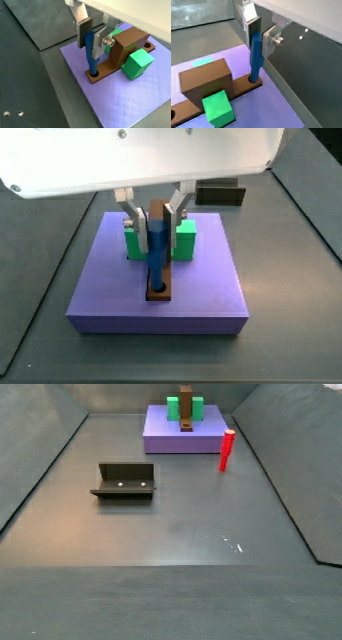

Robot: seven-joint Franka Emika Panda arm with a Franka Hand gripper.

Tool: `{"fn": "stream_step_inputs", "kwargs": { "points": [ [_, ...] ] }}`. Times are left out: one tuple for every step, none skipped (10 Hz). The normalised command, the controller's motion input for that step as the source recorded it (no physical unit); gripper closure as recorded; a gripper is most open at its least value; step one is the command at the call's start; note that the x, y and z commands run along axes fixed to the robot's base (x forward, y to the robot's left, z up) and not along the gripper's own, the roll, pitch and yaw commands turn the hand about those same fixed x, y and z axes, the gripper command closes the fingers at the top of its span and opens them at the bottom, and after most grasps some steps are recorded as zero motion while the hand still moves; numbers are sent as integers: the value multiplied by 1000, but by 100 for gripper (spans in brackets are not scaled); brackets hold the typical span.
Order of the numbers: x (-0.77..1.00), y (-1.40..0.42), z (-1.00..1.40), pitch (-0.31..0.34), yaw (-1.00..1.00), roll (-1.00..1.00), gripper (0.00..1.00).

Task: Pick up the blue object. Move up. Place the blue object on the fixture. Regrasp the blue object. Move to above the board. Insert the blue object.
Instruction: Insert the blue object.

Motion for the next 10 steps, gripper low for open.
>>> {"fn": "stream_step_inputs", "kwargs": {
  "points": [
    [54, -74, -106, 0, 97, 0, 100],
    [46, -31, -114, 0, 89, 0, 100],
    [63, 0, -111, 0, 40, 0, 100],
    [123, 0, -46, 0, 20, -7, 100],
    [151, 66, -71, 0, 9, -9, 100],
    [114, 23, -89, 0, 14, -14, 100],
    [91, 0, -137, 0, 23, -3, 100],
    [57, 0, -169, 0, 29, -6, 100],
    [46, 0, -183, 0, 26, 0, 100],
    [51, 0, -271, -26, 49, 0, 100]
  ]
}}
